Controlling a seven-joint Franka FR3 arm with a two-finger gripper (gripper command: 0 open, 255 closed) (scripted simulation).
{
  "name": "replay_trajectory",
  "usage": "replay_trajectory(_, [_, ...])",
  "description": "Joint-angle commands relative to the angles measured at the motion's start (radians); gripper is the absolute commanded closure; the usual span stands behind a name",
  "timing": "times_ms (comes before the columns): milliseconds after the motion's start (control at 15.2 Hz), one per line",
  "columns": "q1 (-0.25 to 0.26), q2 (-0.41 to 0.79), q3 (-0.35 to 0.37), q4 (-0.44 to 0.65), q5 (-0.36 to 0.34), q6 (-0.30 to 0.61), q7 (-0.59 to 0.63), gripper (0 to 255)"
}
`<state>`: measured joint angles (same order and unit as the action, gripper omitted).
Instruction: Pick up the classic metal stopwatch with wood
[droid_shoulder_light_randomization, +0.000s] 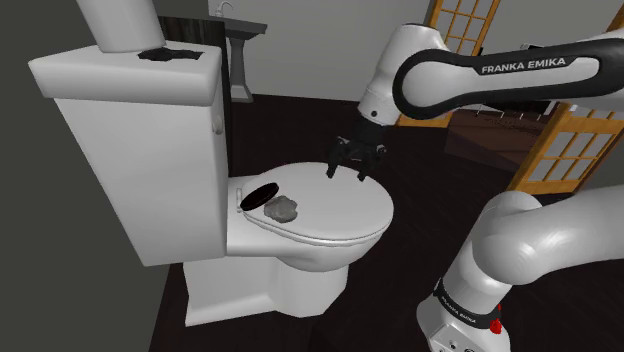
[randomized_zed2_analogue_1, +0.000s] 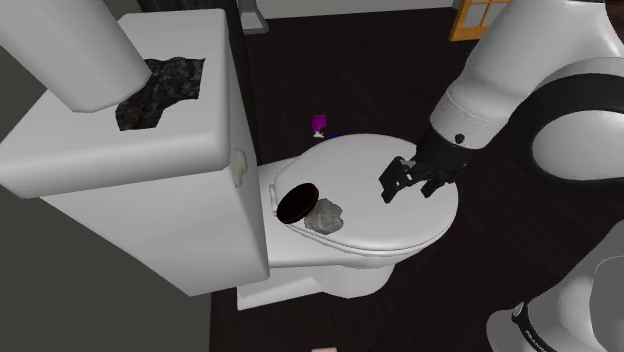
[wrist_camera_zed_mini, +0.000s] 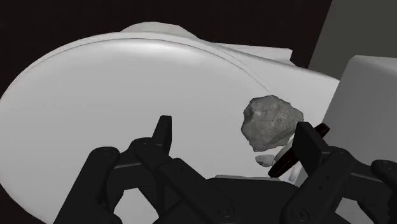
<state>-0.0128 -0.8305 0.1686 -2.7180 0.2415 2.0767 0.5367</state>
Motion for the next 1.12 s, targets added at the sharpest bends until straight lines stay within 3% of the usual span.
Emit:
replay_trajectory(0, [-0.004,0.029,0.049,-0.040,0.053,0.136,0.089,0])
replay_trajectory(330, [-0.031,0.177,0.201,-0.076,0.163,0.476,0.311,0])
replay_trajectory(594, [-0.121,0.347,0.358,-0.047,0.187,0.744,0.517,0])
replay_trajectory(726, [-0.222,0.432,0.472,-0.016,0.153,0.864,0.649,0])
replay_trajectory(858, [-0.399,0.502,0.645,0.022,0.078,0.967,0.813,0])
replay_trajectory(924, [-0.527,0.527,0.765,0.044,0.028,1.011,0.907,0])
replay_trajectory(990, [-0.608,0.535,0.841,0.057,0.008,1.032,0.952,0])
replay_trajectory(1056, [-0.639,0.544,0.874,0.053,0.001,1.049,0.959,0])
